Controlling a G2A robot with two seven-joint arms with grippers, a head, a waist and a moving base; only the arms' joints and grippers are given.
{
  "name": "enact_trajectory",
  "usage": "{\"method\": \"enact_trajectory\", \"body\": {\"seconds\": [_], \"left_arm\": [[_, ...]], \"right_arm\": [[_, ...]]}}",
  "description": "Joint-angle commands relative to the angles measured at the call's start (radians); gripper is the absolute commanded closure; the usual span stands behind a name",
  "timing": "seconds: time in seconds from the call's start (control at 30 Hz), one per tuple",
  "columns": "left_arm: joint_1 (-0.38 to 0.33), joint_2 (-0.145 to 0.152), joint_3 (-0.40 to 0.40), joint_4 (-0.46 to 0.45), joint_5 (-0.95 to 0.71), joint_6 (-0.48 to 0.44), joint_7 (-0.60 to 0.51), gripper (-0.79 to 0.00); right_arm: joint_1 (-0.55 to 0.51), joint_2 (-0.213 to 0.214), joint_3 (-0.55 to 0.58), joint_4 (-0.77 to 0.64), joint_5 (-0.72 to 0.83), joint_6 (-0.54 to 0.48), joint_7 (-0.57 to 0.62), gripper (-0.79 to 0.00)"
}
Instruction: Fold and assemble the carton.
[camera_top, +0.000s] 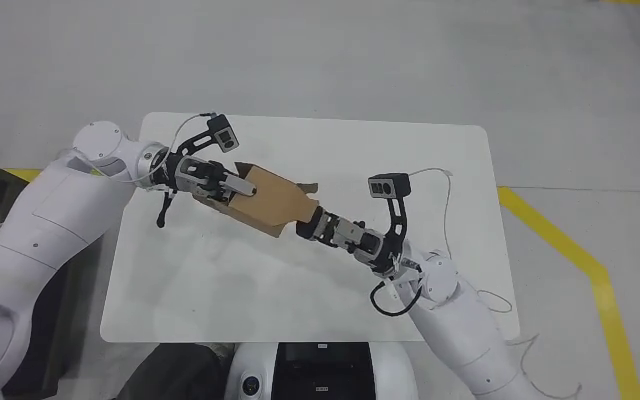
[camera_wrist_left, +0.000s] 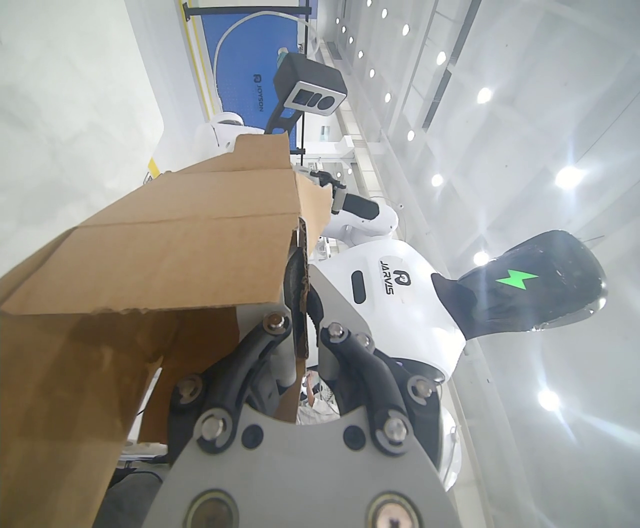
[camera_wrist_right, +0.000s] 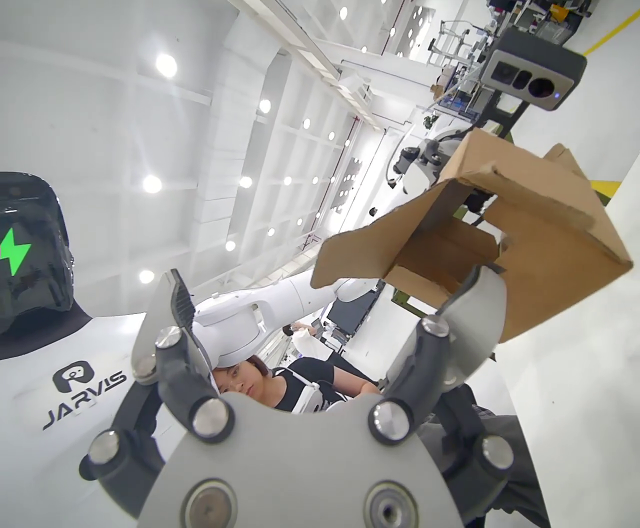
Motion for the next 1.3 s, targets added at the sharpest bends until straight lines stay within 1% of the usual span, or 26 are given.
{"method": "enact_trajectory", "body": {"seconds": [0.0,0.27,0.57,0.83,1.1,1.27], "left_arm": [[-0.001,0.002,0.005,-0.002,0.003,0.0,0.0,0.0],[-0.001,0.014,0.03,-0.024,0.017,-0.004,0.0,0.0],[-0.008,0.031,0.057,-0.057,-0.004,0.005,0.0,0.0],[-0.024,0.04,0.076,-0.056,-0.03,0.005,0.0,0.0],[-0.04,0.036,0.094,-0.032,-0.03,-0.012,0.0,0.0],[-0.047,0.032,0.104,-0.025,-0.025,-0.026,0.0,0.0]], "right_arm": [[-0.006,0.003,0.02,-0.005,0.004,-0.002,-0.005,-0.785],[0.004,0.011,0.082,0.016,0.009,-0.005,-0.043,-0.785],[0.047,0.006,0.078,0.082,0.019,0.003,-0.06,-0.785],[0.065,0.001,0.026,0.087,0.077,0.031,0.028,-0.785],[0.05,0.001,0.005,0.069,0.124,0.048,0.08,-0.785],[0.058,-0.003,-0.016,0.075,0.157,0.063,0.101,-0.785]]}}
